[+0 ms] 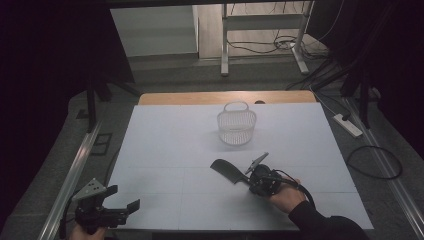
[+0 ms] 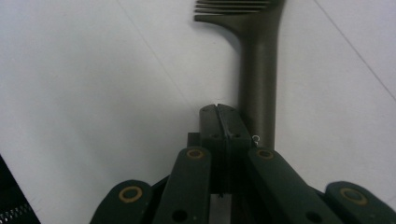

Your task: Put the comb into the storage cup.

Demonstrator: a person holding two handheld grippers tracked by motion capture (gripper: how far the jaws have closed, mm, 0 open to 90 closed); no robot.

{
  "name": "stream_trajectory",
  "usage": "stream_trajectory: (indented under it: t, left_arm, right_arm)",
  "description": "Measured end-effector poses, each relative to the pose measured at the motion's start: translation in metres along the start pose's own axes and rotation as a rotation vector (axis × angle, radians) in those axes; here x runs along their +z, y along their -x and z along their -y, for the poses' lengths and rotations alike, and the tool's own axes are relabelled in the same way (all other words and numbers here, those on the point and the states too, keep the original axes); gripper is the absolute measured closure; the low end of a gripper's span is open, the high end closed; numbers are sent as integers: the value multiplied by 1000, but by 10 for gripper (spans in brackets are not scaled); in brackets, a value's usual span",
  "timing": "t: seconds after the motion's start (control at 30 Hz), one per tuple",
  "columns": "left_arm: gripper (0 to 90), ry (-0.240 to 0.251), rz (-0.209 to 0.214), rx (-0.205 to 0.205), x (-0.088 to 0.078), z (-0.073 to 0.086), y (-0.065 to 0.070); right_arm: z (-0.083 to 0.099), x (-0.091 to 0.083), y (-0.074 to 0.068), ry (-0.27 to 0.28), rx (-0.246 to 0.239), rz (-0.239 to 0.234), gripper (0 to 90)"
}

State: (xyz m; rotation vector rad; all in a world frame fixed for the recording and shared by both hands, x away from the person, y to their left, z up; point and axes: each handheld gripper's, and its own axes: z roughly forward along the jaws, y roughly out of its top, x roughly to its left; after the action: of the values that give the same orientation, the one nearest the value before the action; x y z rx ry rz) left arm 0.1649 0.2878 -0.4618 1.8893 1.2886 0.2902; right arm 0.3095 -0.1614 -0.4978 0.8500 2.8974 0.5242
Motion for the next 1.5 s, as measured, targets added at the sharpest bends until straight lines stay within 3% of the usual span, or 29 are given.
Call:
stream_trajectory:
  t: [0.37,0.5,0.77,0.9,1.5]
  left_arm:
    - [8,0,1,-4,0,0,0]
    - [9,0,1,-4,0,0,0]
    - [9,-1,1,-6,0,0,0]
    - [9,-1,2,-8,0,0,-1]
    - [10,-2,3,-9,0,0,-1]
  right_arm:
    - [2,-1,6,-2,16,3,891]
    - [1,-3,3,7,11,-16,891]
    - [-3,-24,2,105,13,-15,853]
    - [-5,-26,4,118,15,-12,830]
    - [-10,-28,11,98,-13,54,309]
